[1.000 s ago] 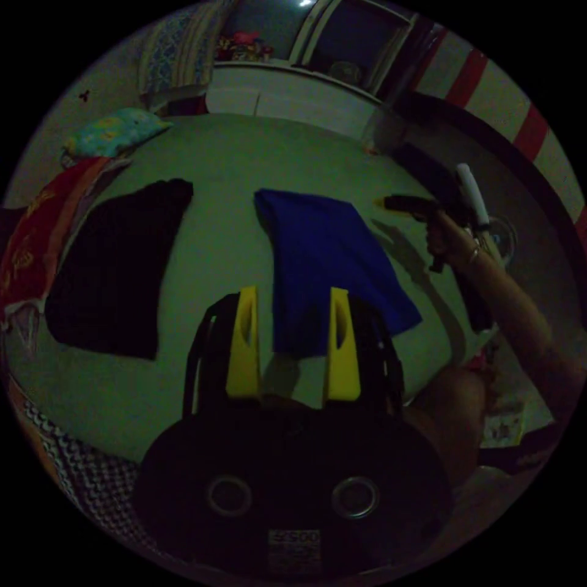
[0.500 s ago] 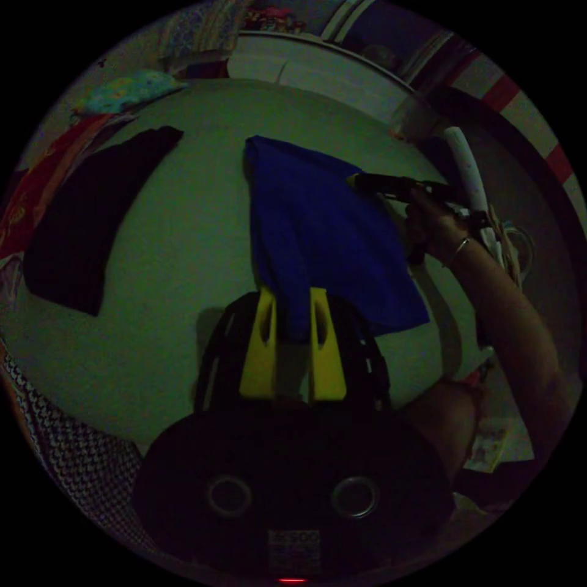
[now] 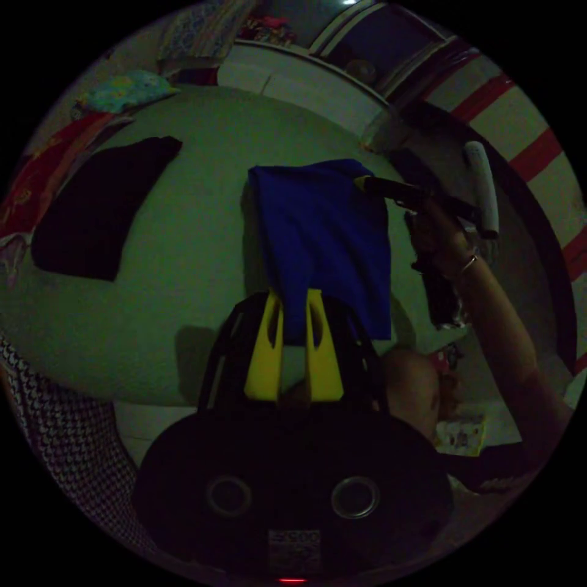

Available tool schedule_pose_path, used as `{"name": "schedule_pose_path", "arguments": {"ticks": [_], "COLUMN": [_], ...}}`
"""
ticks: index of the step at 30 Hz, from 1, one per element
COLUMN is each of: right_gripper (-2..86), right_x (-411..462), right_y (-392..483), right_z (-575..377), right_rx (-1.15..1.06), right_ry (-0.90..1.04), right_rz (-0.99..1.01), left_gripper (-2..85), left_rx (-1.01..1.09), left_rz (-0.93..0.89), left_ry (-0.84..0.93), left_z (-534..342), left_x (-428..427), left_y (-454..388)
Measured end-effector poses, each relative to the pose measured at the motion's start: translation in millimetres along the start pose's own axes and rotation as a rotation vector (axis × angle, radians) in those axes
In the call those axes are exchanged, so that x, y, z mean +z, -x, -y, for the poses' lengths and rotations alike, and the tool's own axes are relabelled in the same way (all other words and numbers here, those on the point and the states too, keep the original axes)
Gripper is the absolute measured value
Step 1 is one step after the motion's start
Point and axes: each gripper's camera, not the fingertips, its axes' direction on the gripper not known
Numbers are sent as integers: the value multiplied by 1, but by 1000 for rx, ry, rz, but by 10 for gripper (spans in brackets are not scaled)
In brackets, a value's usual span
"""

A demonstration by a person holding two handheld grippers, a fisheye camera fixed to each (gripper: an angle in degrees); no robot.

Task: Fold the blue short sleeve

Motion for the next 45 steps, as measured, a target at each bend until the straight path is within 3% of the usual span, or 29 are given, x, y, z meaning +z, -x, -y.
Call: {"name": "schedule_pose_path", "arguments": {"ticks": [10,14,17,20,22,24,27,33,37,39,41,45], "right_gripper": [10,38,55,60,56,35,0,-10,-10,-11,-11,-10], "right_x": [-25,40,84,93,89,85,106,101,84,48,1,-95], "right_y": [145,195,234,287,312,336,358,362,358,351,338,269], "right_z": [89,138,122,72,43,19,10,-2,-9,-19,-43,-117], "right_rx": [-61,45,81,-19,-64,-72,-57,-90,-94,-109,-126,51], "right_ry": [-167,25,172,162,124,97,187,254,286,330,218,24], "right_rz": [96,202,263,277,329,390,266,261,291,430,446,236], "left_gripper": [67,69,72,71,70,70,71,77,56,41,13,-1], "left_rx": [-4,-84,-177,-267,-256,-232,-211,-272,-348,-365,-309,-173], "left_rz": [126,234,332,367,312,289,272,208,330,421,533,469], "left_ry": [-105,-49,54,181,165,145,124,81,15,9,-41,-111], "left_z": [18,52,66,62,56,52,44,22,-6,-19,-37,-77], "left_x": [-131,-153,-131,-104,-103,-106,-107,-125,-158,-168,-176,-159], "left_y": [77,140,189,223,228,226,218,207,191,174,128,23]}}
